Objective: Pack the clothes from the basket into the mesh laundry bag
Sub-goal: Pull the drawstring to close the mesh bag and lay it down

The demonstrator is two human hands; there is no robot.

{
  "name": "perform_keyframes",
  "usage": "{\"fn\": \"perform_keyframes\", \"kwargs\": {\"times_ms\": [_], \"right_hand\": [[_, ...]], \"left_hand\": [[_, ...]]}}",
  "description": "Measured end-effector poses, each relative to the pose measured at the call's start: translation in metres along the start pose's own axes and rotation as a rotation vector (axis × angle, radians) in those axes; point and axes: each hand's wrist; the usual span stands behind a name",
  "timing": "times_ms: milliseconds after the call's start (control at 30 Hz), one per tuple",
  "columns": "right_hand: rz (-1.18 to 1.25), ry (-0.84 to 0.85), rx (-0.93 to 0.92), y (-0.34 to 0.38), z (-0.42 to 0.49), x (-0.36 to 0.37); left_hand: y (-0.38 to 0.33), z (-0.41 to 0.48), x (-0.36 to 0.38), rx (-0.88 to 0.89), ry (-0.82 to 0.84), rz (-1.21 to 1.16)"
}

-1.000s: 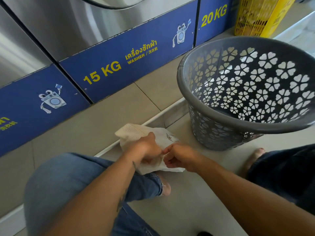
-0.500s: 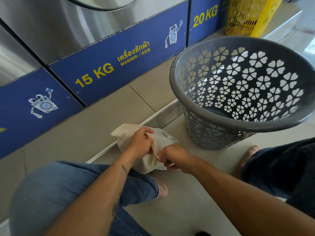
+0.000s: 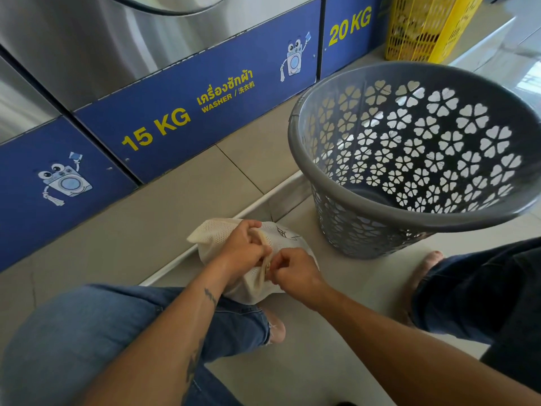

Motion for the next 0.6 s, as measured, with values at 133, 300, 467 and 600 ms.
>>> {"fn": "perform_keyframes", "kwargs": {"times_ms": [133, 300, 467, 600], "right_hand": [[-0.07, -0.016, -0.164, -0.001, -0.003, 0.002], [-0.225, -0.018, -0.37, -0.006, -0.005, 0.005], [-0.231, -0.021, -0.398, -0.008, -0.003, 0.006], [-0.225, -0.005, -0.388, -0.011, -0.001, 0.008]], "left_hand": [[0.003, 0.002, -0.001, 0.002, -0.026, 0.01], [0.003, 0.005, -0.001, -0.015, -0.051, -0.035], [0.003, 0.006, -0.001, -0.034, -0.067, -0.102], [0.004, 0.007, -0.001, -0.041, -0.107, -0.107]]}}
Point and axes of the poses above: each hand's wrist, its own z-axis towards the middle knuckle, its own x-axis out of the palm, y = z × x, and after that the axes turned 12 degrees about z, right-handed
